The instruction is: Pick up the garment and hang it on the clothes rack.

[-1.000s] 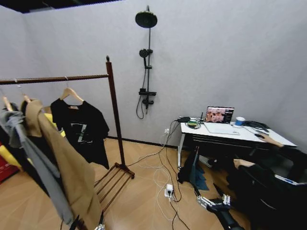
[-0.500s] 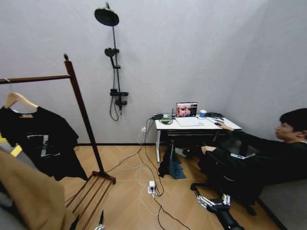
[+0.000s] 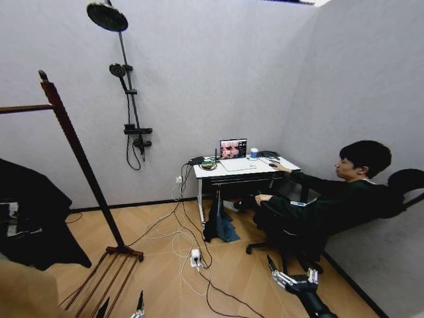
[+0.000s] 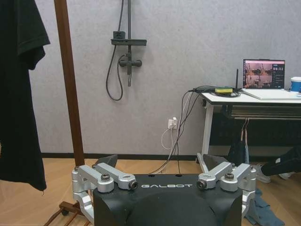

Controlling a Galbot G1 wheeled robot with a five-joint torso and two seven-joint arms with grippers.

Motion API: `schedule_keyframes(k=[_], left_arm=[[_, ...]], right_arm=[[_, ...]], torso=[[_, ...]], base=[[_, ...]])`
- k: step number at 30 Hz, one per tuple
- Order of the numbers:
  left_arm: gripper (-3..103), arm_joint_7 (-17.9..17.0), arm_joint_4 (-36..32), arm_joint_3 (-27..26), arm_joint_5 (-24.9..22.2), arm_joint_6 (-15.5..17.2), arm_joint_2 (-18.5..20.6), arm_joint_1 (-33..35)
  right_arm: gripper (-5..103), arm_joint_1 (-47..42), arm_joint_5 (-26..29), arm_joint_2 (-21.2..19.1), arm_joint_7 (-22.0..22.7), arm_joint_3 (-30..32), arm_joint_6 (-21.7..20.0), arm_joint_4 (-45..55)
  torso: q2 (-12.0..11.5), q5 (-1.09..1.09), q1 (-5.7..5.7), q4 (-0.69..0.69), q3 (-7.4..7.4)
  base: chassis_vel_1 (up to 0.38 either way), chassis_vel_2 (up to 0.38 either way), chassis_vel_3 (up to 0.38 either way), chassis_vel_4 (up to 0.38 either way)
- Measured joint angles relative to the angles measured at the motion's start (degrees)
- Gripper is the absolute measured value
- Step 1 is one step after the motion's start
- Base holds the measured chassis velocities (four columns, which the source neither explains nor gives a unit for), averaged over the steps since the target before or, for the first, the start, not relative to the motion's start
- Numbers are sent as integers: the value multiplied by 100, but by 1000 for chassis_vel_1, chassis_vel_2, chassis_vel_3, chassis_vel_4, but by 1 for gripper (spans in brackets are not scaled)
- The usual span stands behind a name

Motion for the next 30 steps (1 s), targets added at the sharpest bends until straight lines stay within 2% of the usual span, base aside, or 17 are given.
schedule_keyframes(k=[13,23,24,27,30], left_arm=[[100,0,0,0,0,0,0,0],[100,1,0,0,0,0,0,0],[100,-2,0,-1,0,0,0,0],[100,-3,0,-3,0,0,0,1],[100,-1,0,-1,0,1,0,1]], right_arm=[[100,0,0,0,0,0,0,0],[100,0,1,0,0,-1,0,-1],[100,0,0,0,0,0,1,0],[100,0,1,0,0,0,0,-1],[100,0,0,0,0,-1,0,-1]], torso=[[2,-2,-4,0,-2],[0,2,-1,-2,0],[2,-6,-4,-1,-2],[3,5,-5,-2,-2],[2,-3,-3,-2,-2]], base=[[206,-215,-205,203],[336,-322,-340,322],[391,-375,-334,355],[396,-332,-338,367],[381,-329,-357,393]])
